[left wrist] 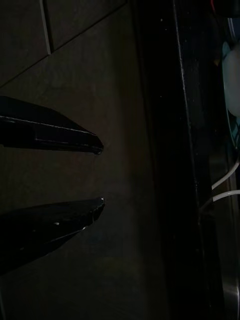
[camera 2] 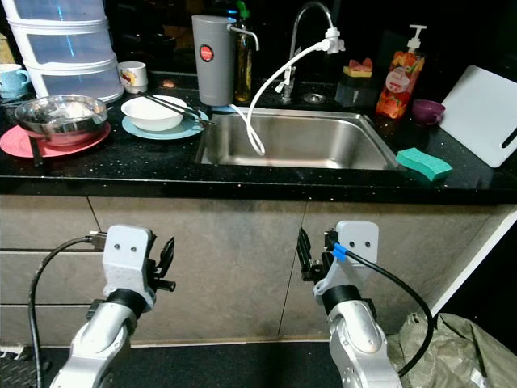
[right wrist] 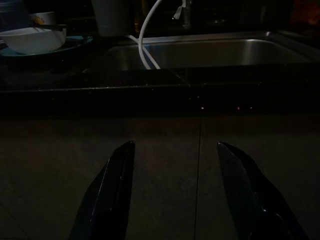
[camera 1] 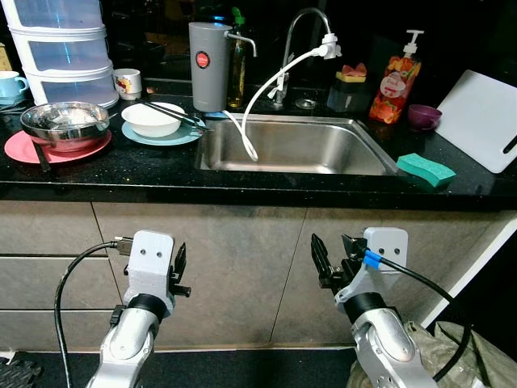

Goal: Kitchen organization

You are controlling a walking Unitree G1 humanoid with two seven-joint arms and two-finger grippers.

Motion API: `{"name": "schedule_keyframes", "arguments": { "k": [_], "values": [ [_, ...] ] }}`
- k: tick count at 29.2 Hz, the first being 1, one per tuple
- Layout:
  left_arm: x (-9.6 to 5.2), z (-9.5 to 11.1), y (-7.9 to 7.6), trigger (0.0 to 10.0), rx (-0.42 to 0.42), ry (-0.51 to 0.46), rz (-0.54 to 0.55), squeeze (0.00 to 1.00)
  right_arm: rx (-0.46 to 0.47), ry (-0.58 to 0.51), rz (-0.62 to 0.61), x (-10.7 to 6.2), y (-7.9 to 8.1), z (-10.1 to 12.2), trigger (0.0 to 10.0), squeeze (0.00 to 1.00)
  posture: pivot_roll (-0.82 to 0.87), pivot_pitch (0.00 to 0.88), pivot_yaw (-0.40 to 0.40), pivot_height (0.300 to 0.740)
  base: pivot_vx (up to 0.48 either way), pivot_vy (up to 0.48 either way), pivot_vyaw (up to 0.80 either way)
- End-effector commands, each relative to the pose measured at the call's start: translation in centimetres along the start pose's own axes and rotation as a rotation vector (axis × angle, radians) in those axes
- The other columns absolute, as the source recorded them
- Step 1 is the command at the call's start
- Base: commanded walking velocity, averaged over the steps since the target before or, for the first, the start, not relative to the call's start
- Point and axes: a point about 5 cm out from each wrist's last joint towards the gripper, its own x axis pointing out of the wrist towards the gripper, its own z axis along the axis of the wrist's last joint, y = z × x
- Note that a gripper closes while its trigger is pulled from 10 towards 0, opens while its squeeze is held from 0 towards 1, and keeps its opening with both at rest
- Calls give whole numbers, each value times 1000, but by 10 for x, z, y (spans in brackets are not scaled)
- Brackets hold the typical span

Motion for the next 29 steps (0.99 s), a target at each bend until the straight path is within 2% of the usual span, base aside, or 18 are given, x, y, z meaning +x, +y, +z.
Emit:
{"name": "schedule_keyframes", "arguments": {
  "k": [1, 8, 10, 16, 29],
  "values": [
    [2, 2, -4, 10000, 9, 2, -20, 0, -5, -10, -28, -3, -4, 1, 10000, 0, 16, 116, -72, 740, 0, 0, 0],
    [9, 14, -3, 10000, 1, -38, -16, 0, 0, -43, -39, 0, -5, 10, 10000, 0, 15, 114, -66, 740, 0, 0, 0],
    [13, 25, 1, 10000, -9, -76, 7, 0, 7, -74, -36, 4, -4, 18, 10000, 0, 15, 112, -67, 740, 0, 0, 0],
    [19, 40, 4, 10000, -17, -118, 24, 0, 9, -125, -41, 10, -5, 33, 10000, 0, 17, 109, -66, 740, 0, 0, 0],
    [18, 38, -2, 10000, -30, -114, -5, 0, 14, -126, -59, 10, -7, 33, 10000, 0, 15, 109, -59, 740, 0, 0, 0]
  ]
}}
